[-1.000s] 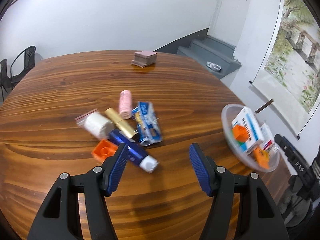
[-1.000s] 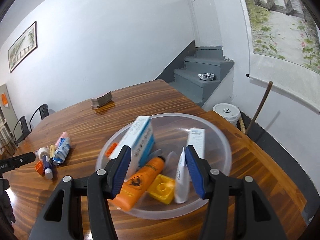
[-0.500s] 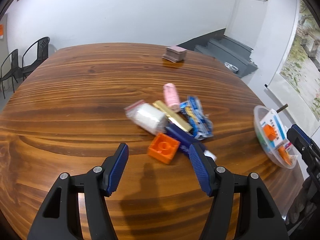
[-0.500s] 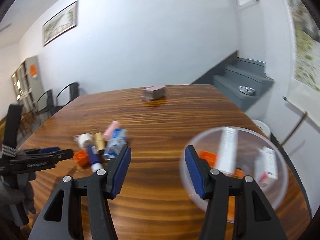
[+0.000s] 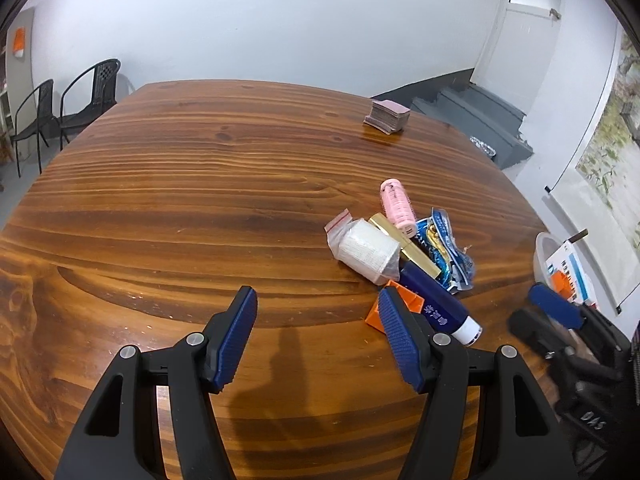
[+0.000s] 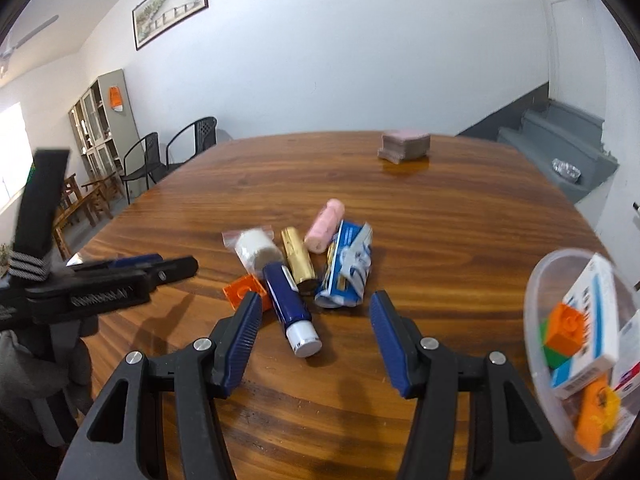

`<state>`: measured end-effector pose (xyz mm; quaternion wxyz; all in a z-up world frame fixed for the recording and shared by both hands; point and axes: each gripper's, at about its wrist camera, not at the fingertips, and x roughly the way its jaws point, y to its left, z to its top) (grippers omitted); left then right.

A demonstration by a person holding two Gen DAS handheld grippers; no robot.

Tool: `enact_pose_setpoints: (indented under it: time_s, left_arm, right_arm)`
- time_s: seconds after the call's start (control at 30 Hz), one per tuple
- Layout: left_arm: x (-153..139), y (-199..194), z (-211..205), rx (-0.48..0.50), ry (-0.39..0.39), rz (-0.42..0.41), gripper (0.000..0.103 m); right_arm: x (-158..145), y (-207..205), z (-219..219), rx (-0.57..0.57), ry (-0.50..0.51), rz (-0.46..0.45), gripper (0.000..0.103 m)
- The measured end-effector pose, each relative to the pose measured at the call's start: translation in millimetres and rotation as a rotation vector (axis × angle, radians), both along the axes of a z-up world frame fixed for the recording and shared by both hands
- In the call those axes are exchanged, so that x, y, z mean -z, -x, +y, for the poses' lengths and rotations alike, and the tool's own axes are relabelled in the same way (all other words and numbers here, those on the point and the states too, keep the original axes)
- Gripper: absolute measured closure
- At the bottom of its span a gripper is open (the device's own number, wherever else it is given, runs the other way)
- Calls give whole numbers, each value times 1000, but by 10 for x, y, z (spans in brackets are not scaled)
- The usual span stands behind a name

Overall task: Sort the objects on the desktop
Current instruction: 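Move both open tools back over the remaining items on the table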

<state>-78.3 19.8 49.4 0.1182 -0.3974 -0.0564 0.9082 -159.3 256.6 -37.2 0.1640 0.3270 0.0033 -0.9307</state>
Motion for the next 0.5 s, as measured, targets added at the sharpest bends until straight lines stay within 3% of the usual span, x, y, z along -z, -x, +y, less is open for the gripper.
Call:
enact_pose_setpoints:
  time_s: [0.5]
  left_arm:
    - [-7, 11, -19, 13, 38, 9, 36]
  right_arm:
    - [166, 69, 84, -10, 48, -80, 42]
